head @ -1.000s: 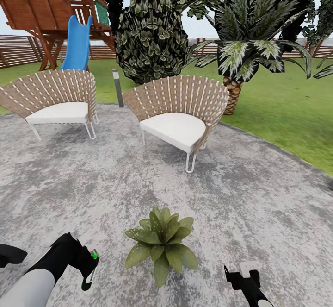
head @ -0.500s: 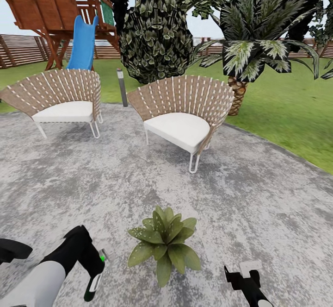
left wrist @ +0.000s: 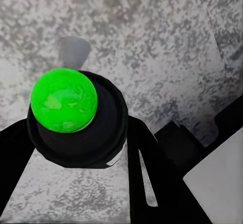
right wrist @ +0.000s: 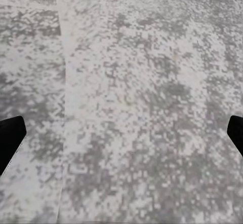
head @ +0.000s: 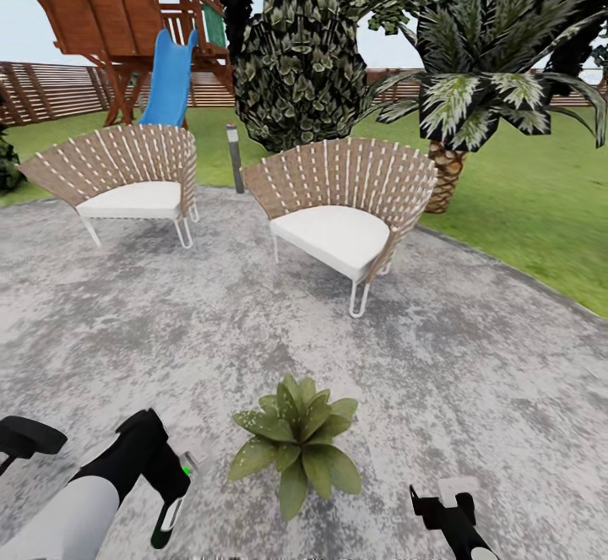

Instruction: Pick up the pesticide atomizer in the garden and spray insectifuge to fully cover both potted plants in the garden.

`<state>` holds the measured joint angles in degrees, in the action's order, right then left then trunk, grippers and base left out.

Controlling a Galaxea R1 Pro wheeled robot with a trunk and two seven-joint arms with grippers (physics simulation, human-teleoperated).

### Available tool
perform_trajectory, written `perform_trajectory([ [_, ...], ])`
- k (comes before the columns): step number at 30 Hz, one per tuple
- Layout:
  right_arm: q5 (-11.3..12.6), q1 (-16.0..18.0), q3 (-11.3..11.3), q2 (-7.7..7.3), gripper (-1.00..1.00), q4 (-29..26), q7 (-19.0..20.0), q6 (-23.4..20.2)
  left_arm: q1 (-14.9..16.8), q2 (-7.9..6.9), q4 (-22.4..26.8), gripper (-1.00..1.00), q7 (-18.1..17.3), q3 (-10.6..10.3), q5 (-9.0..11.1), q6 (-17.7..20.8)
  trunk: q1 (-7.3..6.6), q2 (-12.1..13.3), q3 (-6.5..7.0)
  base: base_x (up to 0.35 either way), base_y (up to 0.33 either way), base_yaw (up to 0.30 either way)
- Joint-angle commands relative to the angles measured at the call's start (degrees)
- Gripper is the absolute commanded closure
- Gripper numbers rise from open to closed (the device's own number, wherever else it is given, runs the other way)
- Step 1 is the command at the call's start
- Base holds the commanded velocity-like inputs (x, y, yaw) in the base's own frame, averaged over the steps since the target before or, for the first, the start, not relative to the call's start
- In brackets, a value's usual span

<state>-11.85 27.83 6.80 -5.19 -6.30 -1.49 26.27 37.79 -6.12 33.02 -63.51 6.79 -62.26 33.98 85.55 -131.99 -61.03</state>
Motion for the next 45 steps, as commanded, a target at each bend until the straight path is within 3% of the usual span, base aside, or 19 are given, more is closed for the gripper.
perform_trajectory([
  [1, -0.6, 0.0, 0.4, 0.01, -1.00, 0.1, -0.2, 0.2, 0.0, 0.01, 0.2, 1.00, -0.4, 0.3, -0.3, 0.8, -0.02, 0.0, -0.05, -0.065, -0.043, 0.243],
  [13, -0.6, 0.0, 0.5, -0.08, -1.00, 0.1, -0.1, 0.2, 2.8, 1.27, 5.5, 1.00, -0.9, -0.2, -0.8, 7.6, -0.02, 0.0, -0.05, -0.005, -0.003, 0.022],
  [15, -0.6, 0.0, 0.5, -0.08, -1.00, 0.1, -0.1, 0.2, 2.5, 1.40, 5.2, 1.00, -0.9, -2.5, -2.0, 7.6, -0.02, 0.0, -0.05, 0.000, 0.000, 0.000],
  [17, -0.6, -0.1, 0.5, -0.08, -1.00, 0.1, -0.1, 0.2, 2.0, 1.35, 4.8, 1.00, -1.0, -6.4, -2.5, 7.5, -0.02, 0.0, -0.05, 0.000, 0.000, 0.000],
  [20, -0.6, -0.4, 0.5, -0.08, -1.00, 0.0, -0.1, 0.2, 1.8, 1.17, 1.9, 1.00, -1.1, -7.9, -2.4, 7.1, -0.02, 0.0, -0.05, 0.000, 0.000, 0.000],
  [25, -0.6, -0.4, 0.5, -0.08, -1.00, 0.0, -0.1, 0.2, 1.8, 1.02, -1.6, 1.00, -1.2, -8.1, -2.3, 6.9, -0.02, 0.0, -0.05, 0.000, 0.000, 0.000],
  [36, -0.5, -0.4, 0.5, -0.08, -1.00, 0.0, -0.2, 0.2, 2.1, 1.23, -1.1, 1.00, -1.1, -7.9, -2.3, 7.2, -0.02, 0.0, -0.05, 0.027, -0.147, 0.000],
  [45, -0.5, -0.4, 0.5, -0.08, -1.00, 0.0, -0.2, 0.2, 1.9, 0.47, -1.8, 1.00, -1.0, -7.8, -2.3, 7.0, -0.02, 0.0, -0.05, -0.011, -0.013, 0.000],
])
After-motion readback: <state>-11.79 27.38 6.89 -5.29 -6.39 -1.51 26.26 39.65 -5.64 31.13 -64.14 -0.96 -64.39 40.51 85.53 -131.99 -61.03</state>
